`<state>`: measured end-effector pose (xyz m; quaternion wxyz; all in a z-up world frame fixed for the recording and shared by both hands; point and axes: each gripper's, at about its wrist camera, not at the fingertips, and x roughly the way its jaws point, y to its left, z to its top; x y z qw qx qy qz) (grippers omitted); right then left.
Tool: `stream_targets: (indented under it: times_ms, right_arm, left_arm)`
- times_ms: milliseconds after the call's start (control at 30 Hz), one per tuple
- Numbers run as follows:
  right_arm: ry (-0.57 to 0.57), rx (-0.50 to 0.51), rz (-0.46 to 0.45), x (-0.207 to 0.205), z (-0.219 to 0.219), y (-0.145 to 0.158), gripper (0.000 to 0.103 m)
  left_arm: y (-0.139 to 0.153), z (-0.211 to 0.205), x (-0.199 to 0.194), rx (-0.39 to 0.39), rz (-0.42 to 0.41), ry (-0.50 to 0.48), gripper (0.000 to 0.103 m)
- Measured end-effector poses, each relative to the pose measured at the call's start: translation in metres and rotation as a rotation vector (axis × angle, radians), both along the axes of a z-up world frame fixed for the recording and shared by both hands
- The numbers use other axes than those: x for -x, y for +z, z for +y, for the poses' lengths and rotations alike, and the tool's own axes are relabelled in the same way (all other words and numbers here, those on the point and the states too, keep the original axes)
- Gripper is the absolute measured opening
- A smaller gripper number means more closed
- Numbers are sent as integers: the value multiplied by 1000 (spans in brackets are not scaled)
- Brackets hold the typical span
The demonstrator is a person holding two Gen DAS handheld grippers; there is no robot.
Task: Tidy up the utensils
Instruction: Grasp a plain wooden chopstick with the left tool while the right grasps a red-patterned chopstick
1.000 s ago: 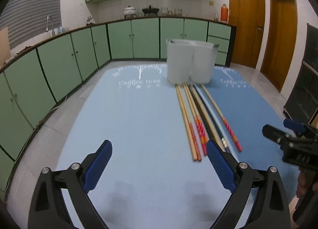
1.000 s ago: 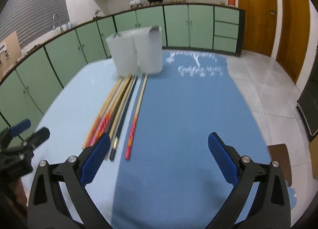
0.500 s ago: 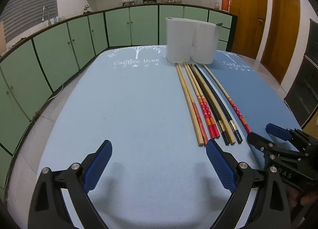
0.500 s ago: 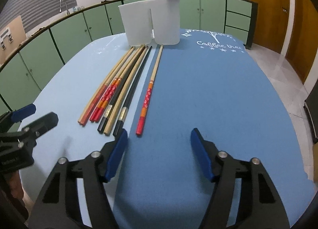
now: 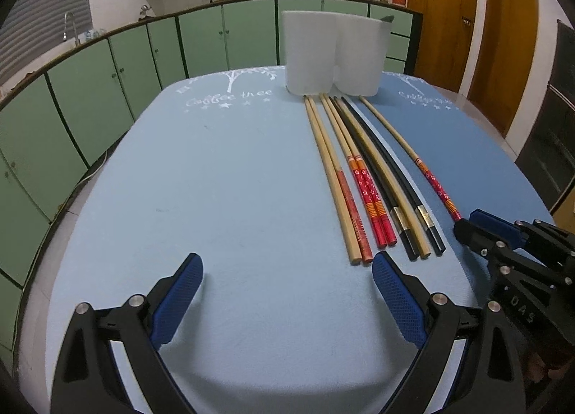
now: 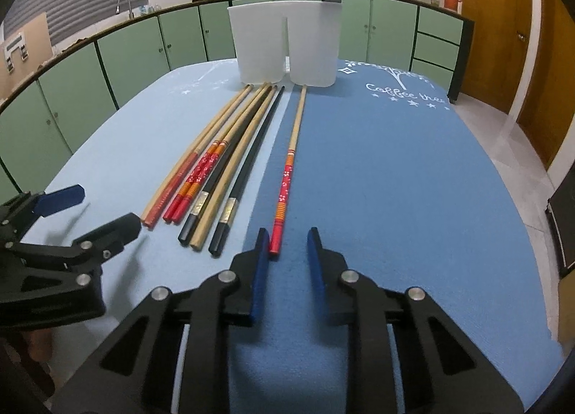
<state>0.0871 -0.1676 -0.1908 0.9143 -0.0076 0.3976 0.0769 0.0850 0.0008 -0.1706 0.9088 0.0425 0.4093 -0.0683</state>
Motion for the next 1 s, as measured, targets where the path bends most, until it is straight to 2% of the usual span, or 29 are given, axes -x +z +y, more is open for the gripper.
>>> stream_targets:
  times_ms: [100, 400, 633, 867, 1000]
  right_arm:
    - [0, -3, 0, 0, 1, 0, 20]
    - [0, -15, 2, 1, 0, -1, 20]
    - [0, -16, 2, 0, 1, -1, 20]
    - [-1, -23, 3, 1, 0, -1, 20]
    - [-1, -34, 4, 1, -1, -1, 20]
  left_arm:
    - [-3, -2, -5, -9, 16, 2, 93]
    - [-4, 9, -9, 26, 35, 38, 92]
    - [-6, 2, -10, -6, 42, 15, 92]
    - [-8, -1, -15, -2, 57, 21, 93]
    - [-7, -4, -17, 1, 54, 22, 86]
